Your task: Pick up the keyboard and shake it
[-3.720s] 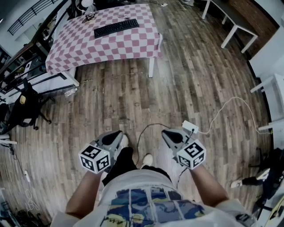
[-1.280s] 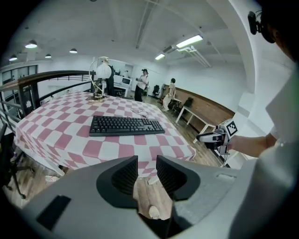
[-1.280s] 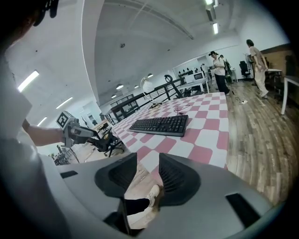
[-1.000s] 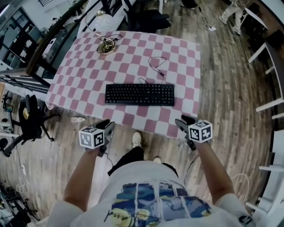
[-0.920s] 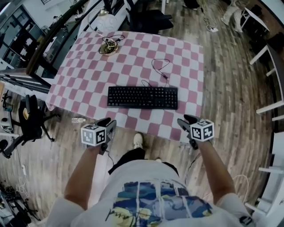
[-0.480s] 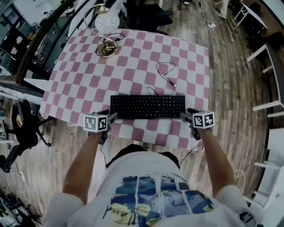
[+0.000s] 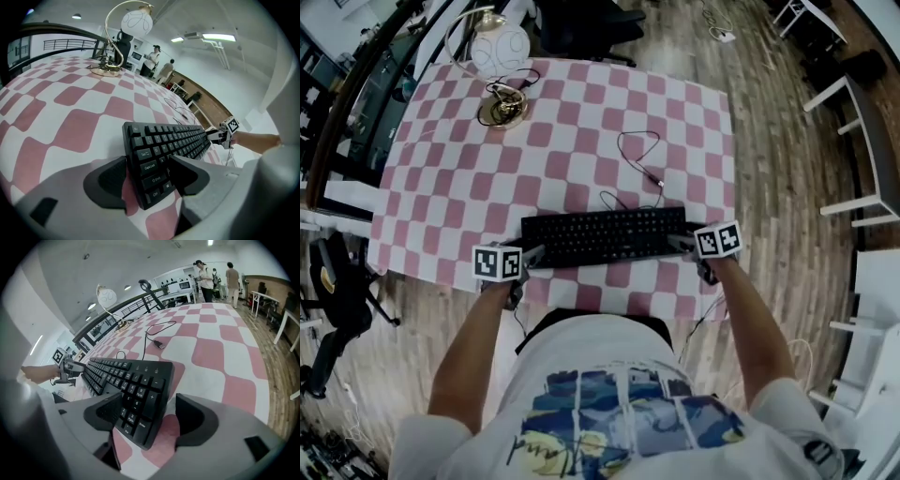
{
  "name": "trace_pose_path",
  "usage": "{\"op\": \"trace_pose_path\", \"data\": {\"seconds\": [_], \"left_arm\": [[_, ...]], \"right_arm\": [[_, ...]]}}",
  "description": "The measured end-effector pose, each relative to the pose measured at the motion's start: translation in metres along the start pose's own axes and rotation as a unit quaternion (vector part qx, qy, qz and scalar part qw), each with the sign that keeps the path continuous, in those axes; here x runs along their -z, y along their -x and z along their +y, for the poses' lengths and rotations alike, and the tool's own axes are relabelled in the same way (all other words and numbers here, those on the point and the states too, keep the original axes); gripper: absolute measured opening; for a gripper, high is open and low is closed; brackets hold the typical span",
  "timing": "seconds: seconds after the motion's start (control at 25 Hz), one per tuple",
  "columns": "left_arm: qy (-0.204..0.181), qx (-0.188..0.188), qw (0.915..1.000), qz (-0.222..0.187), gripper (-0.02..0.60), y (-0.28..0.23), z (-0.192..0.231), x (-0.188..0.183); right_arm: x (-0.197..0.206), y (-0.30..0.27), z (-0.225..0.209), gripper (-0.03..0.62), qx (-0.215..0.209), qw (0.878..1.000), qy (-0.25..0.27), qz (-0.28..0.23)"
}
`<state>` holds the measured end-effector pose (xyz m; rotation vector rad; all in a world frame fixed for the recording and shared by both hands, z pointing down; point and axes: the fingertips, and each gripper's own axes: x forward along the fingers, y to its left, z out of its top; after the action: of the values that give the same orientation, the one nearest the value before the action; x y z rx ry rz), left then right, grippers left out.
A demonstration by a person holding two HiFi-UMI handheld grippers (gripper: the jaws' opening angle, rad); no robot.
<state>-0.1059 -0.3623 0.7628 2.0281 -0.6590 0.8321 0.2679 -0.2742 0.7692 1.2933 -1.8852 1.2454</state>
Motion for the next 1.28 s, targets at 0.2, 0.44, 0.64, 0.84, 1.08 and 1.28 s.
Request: {"op": "trace_pose_path", "data": {"seconds": [0.2,0.44,0.64,0.84,1.08,1.28], "left_arm": [[-0.003,0.01,0.9998,0.016,0.273,-0.008,0.001,-0.003],[0.001,-0.004,0.9993,0.037,0.272,-0.009,0.005,-0.002],[0.015,-0.018,0.9994,0.024,0.267,-0.006,0.005,-0.004],[0.03,-0.027,0.9992,-0.001,0.261,0.009,-0.002,-0.009],[0.015,-0.064,0.9957,-0.064,0.259,0.041,-0.009,-0.026],[-0.001,-0.086,0.9878,-0.129,0.259,0.07,-0.022,-0.042]], "right_arm": [[-0.001,0.0,0.005,0.326,0.001,1.0,0.001,0.015],[-0.003,-0.005,0.008,0.3,0.013,1.0,0.002,0.018],[-0.005,0.001,0.011,0.295,0.025,1.0,0.013,0.012],[-0.028,0.025,0.021,0.293,0.041,0.996,0.07,-0.044],[-0.068,0.044,0.032,0.274,0.028,0.985,0.125,-0.113],[-0.102,0.08,0.053,0.249,0.017,0.967,0.179,-0.18]]}}
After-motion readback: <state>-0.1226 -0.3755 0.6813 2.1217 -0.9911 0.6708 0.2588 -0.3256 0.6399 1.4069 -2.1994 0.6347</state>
